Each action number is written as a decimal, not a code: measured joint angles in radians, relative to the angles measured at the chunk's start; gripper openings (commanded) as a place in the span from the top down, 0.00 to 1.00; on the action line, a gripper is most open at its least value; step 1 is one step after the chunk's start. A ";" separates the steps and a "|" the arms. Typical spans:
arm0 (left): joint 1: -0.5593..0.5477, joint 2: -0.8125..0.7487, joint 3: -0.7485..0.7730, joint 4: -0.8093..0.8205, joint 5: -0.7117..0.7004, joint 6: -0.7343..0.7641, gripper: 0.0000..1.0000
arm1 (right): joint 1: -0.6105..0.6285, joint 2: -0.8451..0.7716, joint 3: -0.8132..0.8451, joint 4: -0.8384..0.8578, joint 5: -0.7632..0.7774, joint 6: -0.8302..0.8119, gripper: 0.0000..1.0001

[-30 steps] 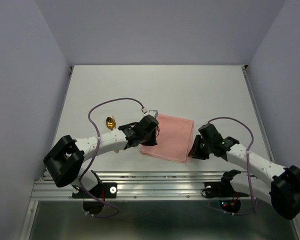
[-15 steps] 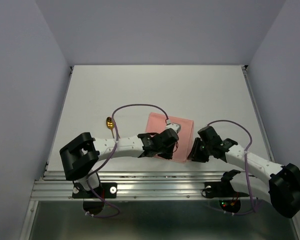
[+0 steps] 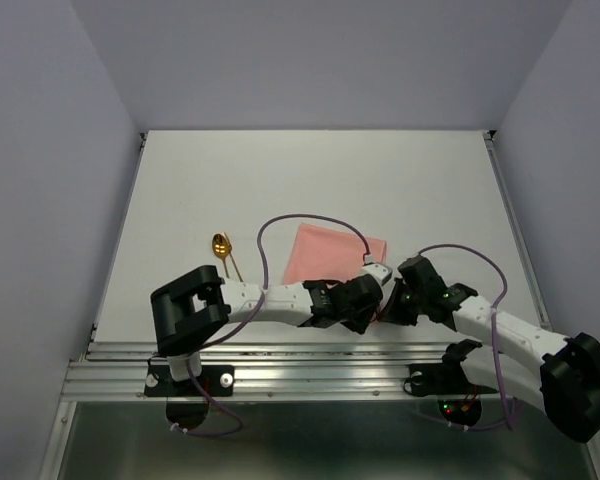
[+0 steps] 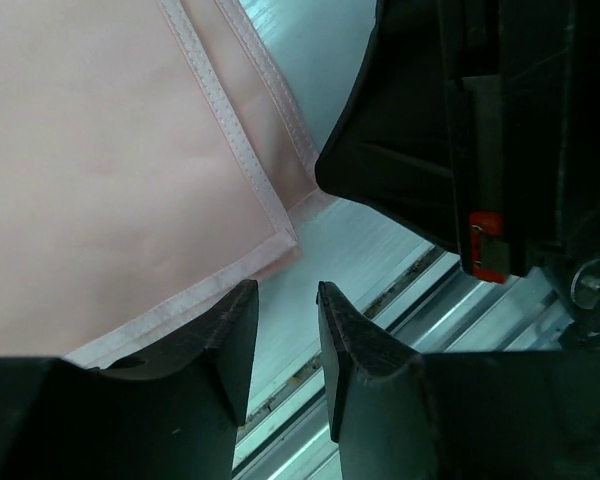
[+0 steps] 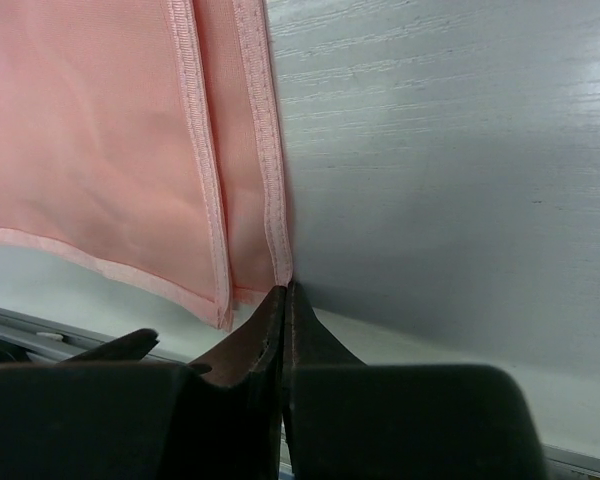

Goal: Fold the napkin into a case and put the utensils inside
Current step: Smooth out the lower triangle-folded napkin at the center of the board.

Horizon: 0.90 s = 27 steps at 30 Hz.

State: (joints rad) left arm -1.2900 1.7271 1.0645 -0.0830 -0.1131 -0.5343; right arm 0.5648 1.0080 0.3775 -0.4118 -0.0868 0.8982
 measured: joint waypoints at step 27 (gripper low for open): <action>-0.005 0.150 0.071 0.037 -0.125 -0.025 0.74 | 0.000 -0.011 -0.031 0.056 -0.021 0.037 0.99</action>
State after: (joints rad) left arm -1.2953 1.8774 1.1351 -0.0460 -0.2379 -0.5594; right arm 0.5648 0.9966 0.3470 -0.3553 -0.1081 0.9352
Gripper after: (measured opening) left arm 0.312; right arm 0.017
